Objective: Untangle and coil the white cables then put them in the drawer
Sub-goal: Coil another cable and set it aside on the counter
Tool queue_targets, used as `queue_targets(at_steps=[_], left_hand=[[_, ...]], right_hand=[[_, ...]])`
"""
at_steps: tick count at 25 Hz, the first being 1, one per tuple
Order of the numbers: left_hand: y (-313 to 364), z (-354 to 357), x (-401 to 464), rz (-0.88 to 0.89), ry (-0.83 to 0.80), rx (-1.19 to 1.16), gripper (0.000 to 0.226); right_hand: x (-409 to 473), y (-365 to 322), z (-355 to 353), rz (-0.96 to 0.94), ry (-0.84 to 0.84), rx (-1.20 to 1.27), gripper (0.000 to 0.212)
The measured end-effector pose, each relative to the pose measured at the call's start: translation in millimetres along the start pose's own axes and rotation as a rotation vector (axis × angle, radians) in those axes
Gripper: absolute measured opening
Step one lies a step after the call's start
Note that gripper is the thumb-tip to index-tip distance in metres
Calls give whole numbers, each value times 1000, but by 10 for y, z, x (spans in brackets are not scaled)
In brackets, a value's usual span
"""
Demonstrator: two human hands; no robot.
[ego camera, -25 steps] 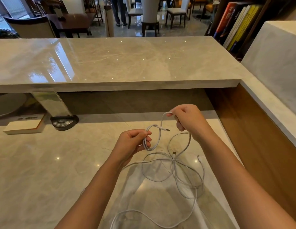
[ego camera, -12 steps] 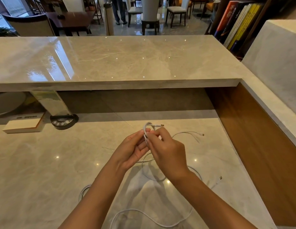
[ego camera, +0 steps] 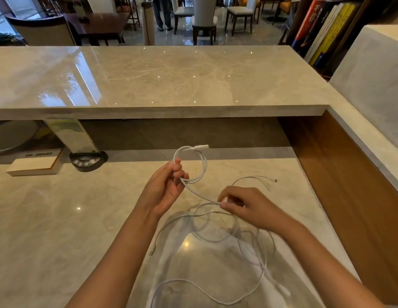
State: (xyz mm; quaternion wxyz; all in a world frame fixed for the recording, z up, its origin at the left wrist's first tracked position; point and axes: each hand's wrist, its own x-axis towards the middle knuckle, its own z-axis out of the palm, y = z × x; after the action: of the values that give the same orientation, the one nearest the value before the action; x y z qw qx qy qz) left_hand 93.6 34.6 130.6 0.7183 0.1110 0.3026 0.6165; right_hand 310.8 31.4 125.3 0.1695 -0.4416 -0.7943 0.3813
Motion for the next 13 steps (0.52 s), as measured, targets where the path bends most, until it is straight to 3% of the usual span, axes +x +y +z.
queue_targets(at_steps=[3,5,10,13], left_hand=[[61,-60,11,-15,-35,39,31],[74,-74,-6,-43,-84,164,24],[-52,-31,-93,-151,-200,506,18],[-153,7,-99,-148,-134,666,21]], right_hand=[[14,145,-466,168,-192,44,15],[43,199,-699,279,-189,122,15],[386,101,-796,392,135,-263,36],[532,-144,-709,321,294,-315,30]])
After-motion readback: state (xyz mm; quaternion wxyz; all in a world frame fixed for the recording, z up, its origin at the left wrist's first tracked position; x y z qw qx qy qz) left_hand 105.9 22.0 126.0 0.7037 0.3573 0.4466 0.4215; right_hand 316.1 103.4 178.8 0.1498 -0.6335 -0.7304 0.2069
